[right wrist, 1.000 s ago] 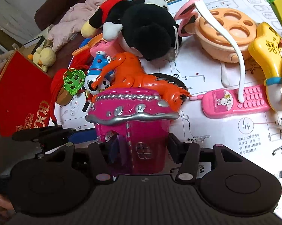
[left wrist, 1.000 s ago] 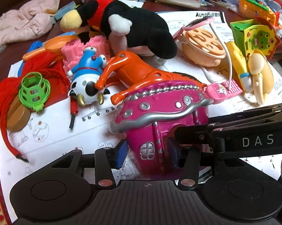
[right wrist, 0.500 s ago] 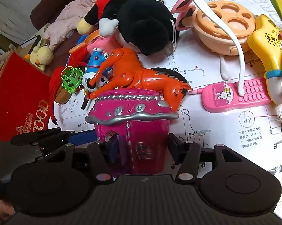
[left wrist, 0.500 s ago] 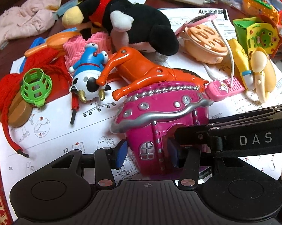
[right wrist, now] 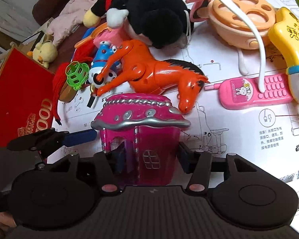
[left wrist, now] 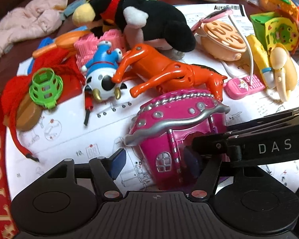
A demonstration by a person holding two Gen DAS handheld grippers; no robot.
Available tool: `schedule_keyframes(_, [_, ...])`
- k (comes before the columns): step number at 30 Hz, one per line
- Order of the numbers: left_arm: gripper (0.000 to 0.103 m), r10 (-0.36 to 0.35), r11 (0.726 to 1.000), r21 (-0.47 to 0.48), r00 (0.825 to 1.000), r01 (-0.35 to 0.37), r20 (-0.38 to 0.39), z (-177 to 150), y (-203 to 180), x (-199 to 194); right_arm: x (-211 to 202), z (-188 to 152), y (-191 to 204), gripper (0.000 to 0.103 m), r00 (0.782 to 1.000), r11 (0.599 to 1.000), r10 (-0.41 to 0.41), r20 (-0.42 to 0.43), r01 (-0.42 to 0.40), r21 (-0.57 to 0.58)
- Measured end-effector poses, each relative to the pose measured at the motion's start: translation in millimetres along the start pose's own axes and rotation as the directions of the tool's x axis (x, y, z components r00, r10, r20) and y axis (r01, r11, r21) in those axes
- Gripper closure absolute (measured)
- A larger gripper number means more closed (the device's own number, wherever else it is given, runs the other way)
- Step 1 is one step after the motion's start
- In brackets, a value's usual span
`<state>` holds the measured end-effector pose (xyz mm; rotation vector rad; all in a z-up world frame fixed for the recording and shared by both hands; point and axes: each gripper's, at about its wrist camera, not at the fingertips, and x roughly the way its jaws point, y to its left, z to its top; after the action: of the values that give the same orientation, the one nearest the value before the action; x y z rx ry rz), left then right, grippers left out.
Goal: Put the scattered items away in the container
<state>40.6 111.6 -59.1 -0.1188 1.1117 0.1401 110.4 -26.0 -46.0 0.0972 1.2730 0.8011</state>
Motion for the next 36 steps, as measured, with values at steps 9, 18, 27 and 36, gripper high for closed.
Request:
schedule_keyframes(9, [0.056,-0.052,0.998,-0.046,0.999,0.052,0.001,-0.1,2.4,-1.0,0.1,1.4,0.0,0.045,1.000,1.000,-0.005,-0.006,0.005,0.014])
schedule_keyframes(18, [0.056,-0.037,0.999,-0.039,0.999,0.037,0.011,-3.2,0.0,-9.6,-4.2,-1.9,2.0,0.045,1.000,1.000,0.004,-0.021,-0.003,0.024])
schedule_keyframes(27, [0.056,-0.014,1.000,-0.026,0.999,0.015,0.039,-6.5,-2.1,-29.9,-18.8,-4.7,13.8,0.045,1.000,1.000,0.012,0.002,-0.012,-0.008])
schedule_keyframes(36, [0.056,0.006,1.000,-0.011,0.998,-0.005,0.065,-11.6,-14.4,-49.8,-38.4,-13.8,20.8,0.045,0.999,1.000,0.003,0.038,-0.002,-0.027])
